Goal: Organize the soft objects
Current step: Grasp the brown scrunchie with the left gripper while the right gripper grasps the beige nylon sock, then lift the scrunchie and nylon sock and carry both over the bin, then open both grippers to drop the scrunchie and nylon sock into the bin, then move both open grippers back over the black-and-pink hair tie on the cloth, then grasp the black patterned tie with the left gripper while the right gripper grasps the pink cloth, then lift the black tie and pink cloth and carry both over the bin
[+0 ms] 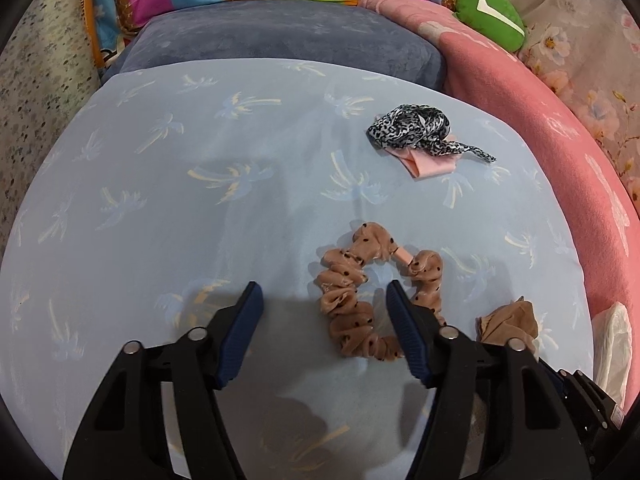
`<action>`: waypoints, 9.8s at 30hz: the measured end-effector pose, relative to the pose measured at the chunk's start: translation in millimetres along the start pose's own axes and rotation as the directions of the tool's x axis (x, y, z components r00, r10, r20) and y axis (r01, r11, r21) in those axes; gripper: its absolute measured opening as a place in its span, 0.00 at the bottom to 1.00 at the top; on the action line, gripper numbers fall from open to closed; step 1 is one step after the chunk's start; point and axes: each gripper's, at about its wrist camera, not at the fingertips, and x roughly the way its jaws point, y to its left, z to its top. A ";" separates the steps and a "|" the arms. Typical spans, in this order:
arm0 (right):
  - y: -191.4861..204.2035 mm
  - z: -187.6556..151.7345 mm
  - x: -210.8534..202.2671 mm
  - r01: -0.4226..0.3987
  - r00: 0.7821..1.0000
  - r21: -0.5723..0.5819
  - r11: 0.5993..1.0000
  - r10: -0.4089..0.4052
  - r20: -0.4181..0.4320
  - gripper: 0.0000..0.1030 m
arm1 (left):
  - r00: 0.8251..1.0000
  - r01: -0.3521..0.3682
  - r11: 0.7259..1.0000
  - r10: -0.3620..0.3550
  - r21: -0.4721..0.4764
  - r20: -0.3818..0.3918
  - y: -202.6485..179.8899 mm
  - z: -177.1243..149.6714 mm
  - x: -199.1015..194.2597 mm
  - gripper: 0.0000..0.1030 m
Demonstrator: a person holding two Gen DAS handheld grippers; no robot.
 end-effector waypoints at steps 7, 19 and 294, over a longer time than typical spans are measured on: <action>1.5 1.7 -2.2 -0.019 1.000 0.010 1.000 0.019 -0.011 0.24 | 0.999 0.044 0.999 -0.043 0.007 -0.022 -4.5 2.3 -0.6 0.15; 4.9 -6.4 -55.5 -0.042 0.998 0.022 0.999 0.040 0.053 0.22 | 0.997 0.073 0.996 -0.074 0.046 0.019 -28.8 -9.3 -44.7 0.14; -216.1 -82.8 -311.4 0.061 0.888 0.367 0.928 -0.219 0.405 0.03 | 0.919 0.333 0.790 -0.395 0.514 0.012 -300.4 -91.1 -165.4 0.08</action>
